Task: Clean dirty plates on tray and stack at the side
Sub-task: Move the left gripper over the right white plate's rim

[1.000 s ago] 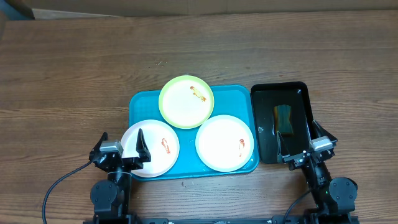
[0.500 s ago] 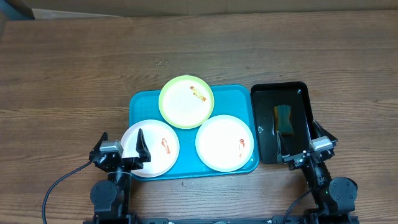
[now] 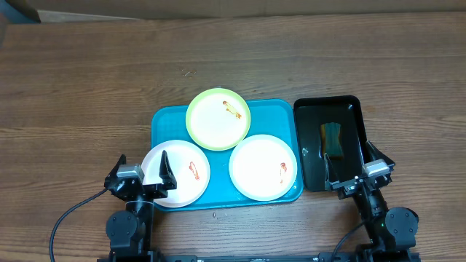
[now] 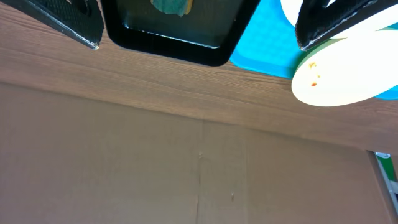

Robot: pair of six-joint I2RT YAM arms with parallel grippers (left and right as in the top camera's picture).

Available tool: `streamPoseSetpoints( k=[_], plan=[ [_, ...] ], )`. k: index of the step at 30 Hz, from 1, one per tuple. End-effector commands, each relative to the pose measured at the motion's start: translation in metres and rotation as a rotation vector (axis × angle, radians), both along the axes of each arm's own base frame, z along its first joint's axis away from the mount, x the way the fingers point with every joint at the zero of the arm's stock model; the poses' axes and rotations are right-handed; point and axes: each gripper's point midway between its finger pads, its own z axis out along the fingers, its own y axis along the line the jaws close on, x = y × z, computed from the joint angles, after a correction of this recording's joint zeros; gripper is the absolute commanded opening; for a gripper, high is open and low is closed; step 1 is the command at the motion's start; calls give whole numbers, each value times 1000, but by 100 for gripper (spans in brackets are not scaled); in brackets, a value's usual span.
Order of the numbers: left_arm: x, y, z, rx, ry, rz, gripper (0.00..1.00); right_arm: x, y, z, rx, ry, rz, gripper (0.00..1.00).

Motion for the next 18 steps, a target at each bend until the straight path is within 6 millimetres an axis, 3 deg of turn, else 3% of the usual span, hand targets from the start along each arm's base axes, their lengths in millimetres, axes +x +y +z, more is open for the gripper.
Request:
streamPoseSetpoints(
  k=[1, 9, 12, 18],
  plan=[
    [0, 1, 1, 19, -8, 3, 100, 0, -1, -1, -2, -7, -1, 100],
    [-1, -16, 10, -87, -22, -86, 100, 0, -1, -1, -2, -7, -1, 100],
    [-6, -18, 28, -90, -6, -97, 100, 0, -1, -1, -2, -7, -1, 100],
    [-10, -23, 83, -87, 127, -119, 100, 0, -1, -1, -2, -7, -1, 100]
  ],
)
